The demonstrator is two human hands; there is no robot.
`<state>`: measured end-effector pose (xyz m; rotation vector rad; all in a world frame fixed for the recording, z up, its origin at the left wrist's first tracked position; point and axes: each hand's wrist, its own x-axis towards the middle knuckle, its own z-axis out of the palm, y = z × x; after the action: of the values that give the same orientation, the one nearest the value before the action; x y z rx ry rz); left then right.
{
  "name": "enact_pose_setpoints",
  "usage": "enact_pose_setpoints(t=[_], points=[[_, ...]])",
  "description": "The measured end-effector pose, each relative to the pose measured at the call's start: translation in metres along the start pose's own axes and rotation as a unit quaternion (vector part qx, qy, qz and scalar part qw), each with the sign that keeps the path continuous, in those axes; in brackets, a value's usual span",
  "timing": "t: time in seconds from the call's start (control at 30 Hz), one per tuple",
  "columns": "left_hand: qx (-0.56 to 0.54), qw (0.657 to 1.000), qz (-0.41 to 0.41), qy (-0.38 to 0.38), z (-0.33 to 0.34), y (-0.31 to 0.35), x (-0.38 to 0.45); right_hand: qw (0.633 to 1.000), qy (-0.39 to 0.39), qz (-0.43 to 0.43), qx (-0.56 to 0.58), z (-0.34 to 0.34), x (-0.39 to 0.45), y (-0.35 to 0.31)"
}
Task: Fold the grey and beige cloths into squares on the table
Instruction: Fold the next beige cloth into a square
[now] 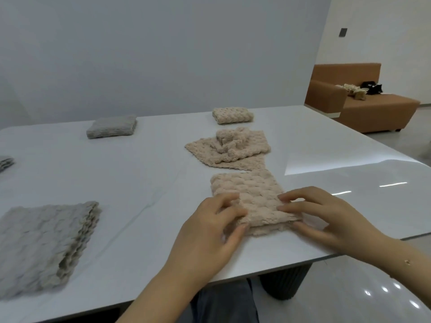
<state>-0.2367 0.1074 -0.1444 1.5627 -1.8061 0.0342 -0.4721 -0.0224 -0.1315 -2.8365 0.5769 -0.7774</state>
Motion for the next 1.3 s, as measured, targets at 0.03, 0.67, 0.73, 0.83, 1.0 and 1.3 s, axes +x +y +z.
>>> enact_pose_setpoints(t=[0.03, 0.67, 0.73, 0.83, 1.0, 1.3], points=[[-0.006, 1.0, 0.004, 0.007, -0.001, -0.001, -0.001, 1.0, 0.017, -0.009, -0.01, 0.002, 0.0, 0.001], [-0.039, 0.998, -0.052, -0.01, 0.003, 0.023, 0.013, 0.999, -0.022, 0.042, -0.004, -0.031, -0.008, -0.005], [-0.001, 0.997, -0.074, -0.021, 0.003, 0.025, 0.025, 0.999, 0.001, 0.051, -0.003, -0.032, -0.001, -0.009], [0.069, 0.98, -0.14, -0.126, 0.012, 0.021, 0.036, 0.998, -0.017, 0.061, -0.011, -0.026, 0.015, -0.013], [0.141, 0.951, -0.16, -0.225, 0.022, 0.001, 0.031, 0.991, -0.109, 0.082, -0.008, -0.01, 0.028, -0.011], [0.015, 0.961, -0.154, -0.231, -0.003, -0.021, 0.047, 0.978, -0.163, 0.128, 0.005, -0.029, 0.066, -0.014]])
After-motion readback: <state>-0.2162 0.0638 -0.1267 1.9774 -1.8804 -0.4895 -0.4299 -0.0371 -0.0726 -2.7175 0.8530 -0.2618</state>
